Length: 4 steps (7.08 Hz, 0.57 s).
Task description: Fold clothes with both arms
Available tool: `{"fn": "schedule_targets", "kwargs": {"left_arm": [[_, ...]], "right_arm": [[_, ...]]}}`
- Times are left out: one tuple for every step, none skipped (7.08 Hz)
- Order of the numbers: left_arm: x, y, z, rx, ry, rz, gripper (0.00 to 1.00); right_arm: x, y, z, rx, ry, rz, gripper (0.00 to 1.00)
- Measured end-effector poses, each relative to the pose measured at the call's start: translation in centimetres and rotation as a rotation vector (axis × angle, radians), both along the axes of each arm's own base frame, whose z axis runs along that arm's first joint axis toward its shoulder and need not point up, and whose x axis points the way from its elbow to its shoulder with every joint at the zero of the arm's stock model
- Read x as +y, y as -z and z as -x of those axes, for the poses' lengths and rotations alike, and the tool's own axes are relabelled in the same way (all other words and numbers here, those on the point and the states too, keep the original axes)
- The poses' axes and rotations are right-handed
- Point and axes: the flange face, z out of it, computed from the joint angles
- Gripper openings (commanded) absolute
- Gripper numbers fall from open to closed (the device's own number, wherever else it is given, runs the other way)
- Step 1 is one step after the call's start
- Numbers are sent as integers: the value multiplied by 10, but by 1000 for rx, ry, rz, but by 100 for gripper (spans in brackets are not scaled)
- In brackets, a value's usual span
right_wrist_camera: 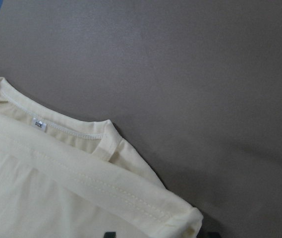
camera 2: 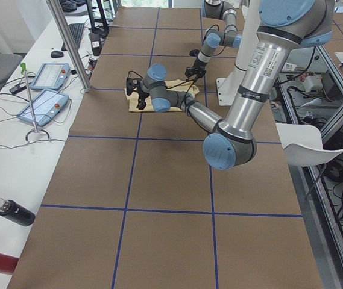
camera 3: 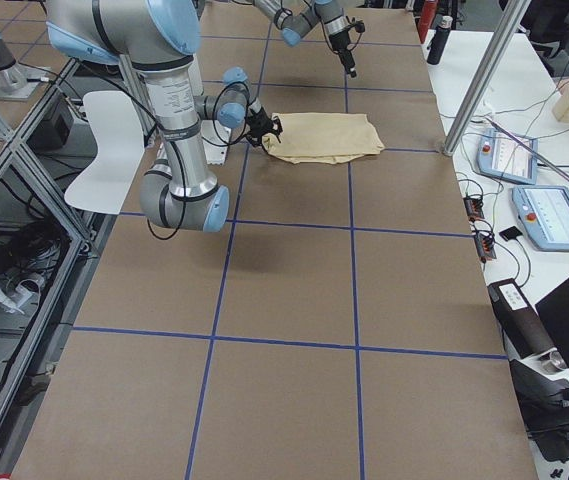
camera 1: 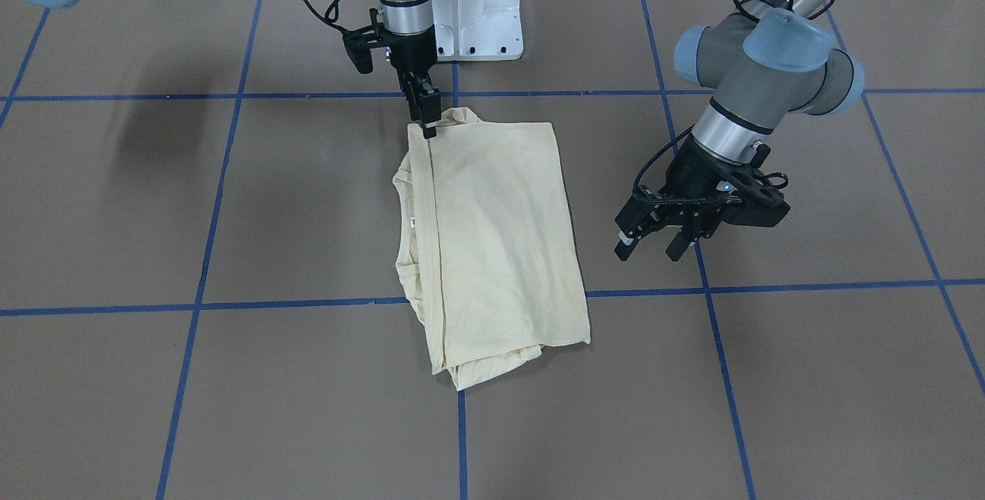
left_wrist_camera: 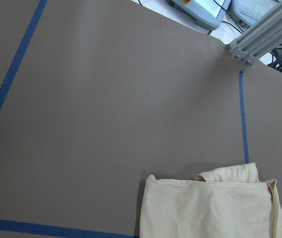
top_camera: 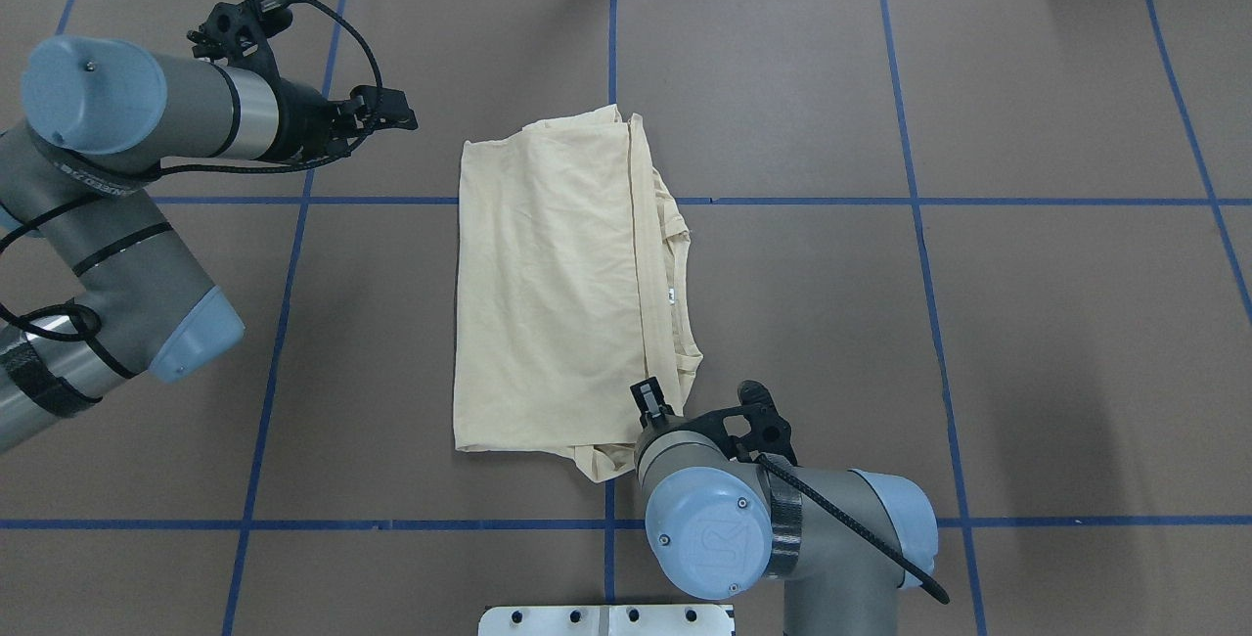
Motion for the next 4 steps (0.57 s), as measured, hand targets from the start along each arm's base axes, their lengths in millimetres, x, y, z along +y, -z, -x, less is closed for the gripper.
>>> {"fn": "schedule_targets", "kwargs": {"left_arm": [[0,0,0,0,0,0,100],[0,0,0,0,0,1,100],[0,0,0,1,1,1,100],[0,1,0,1,1,1,100]], "right_arm": [[-1,-4,5,10,2,-1,69],[-2,-5,9,17,5,0,69],[-2,-1,11,17,9,3,69],[-1,1,12,21,15,8,70]]}}
